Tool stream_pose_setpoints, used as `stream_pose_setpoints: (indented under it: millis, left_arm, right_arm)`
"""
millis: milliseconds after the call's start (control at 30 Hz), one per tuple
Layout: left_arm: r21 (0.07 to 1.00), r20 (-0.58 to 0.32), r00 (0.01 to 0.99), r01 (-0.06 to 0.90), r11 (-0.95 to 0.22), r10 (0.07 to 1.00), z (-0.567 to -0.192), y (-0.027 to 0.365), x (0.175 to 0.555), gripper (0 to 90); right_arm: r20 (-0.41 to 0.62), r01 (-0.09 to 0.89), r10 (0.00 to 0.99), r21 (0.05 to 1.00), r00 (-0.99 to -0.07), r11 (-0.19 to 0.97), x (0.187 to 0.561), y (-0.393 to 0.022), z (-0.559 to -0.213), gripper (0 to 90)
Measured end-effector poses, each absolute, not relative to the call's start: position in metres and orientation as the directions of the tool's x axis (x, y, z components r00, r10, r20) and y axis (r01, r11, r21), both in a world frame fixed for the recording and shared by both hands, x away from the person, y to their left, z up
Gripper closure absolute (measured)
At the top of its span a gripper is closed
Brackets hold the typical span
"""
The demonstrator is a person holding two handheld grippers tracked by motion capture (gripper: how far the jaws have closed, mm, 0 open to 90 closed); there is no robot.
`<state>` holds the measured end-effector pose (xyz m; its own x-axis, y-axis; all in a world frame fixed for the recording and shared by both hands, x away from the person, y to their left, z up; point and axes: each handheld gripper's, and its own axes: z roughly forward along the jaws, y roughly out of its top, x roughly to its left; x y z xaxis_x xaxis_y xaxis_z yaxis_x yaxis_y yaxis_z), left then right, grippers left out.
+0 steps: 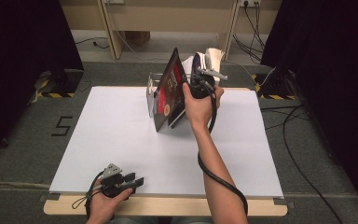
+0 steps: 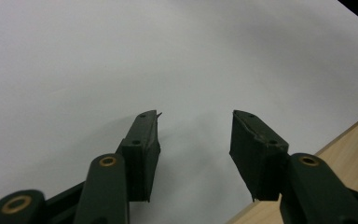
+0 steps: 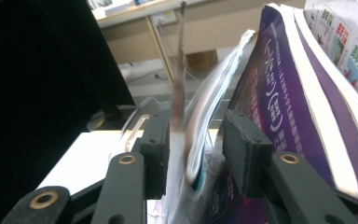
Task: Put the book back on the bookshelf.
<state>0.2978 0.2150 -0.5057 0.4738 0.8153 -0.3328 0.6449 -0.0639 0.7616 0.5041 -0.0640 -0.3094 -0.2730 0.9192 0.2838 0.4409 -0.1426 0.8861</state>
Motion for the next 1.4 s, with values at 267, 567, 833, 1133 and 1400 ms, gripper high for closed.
stream_pose_setpoints:
  millis: [267, 567, 833, 1133, 1400]
  left_arm:
    - [0.762, -0.332, 0.474, 0.645, -0.064, 0.815, -0.506, 0.215, 0.298, 51.2]
    - [0.761, -0.331, 0.474, 0.645, -0.066, 0.816, -0.506, 0.216, 0.298, 51.4]
    - [0.762, -0.332, 0.475, 0.645, -0.065, 0.815, -0.505, 0.217, 0.298, 51.4]
    - [0.762, -0.331, 0.474, 0.644, -0.065, 0.816, -0.505, 0.218, 0.299, 51.4]
    - [0.762, -0.332, 0.470, 0.645, -0.061, 0.818, -0.505, 0.219, 0.299, 51.4]
  right_arm:
    - [0.255, 0.465, 0.933, 0.878, -0.253, -0.114, 0.515, -0.055, -0.309, 80.6]
    - [0.247, 0.408, 0.920, 0.907, -0.303, -0.109, 0.511, -0.043, -0.301, 87.3]
    - [0.178, 0.329, 0.923, 0.942, -0.341, -0.060, 0.511, -0.022, -0.297, 87.4]
    - [0.144, 0.255, 0.917, 0.966, -0.372, -0.048, 0.516, -0.006, -0.288, 87.3]
    - [0.120, 0.253, 0.930, 0.967, -0.348, -0.030, 0.521, -0.003, -0.300, 87.1]
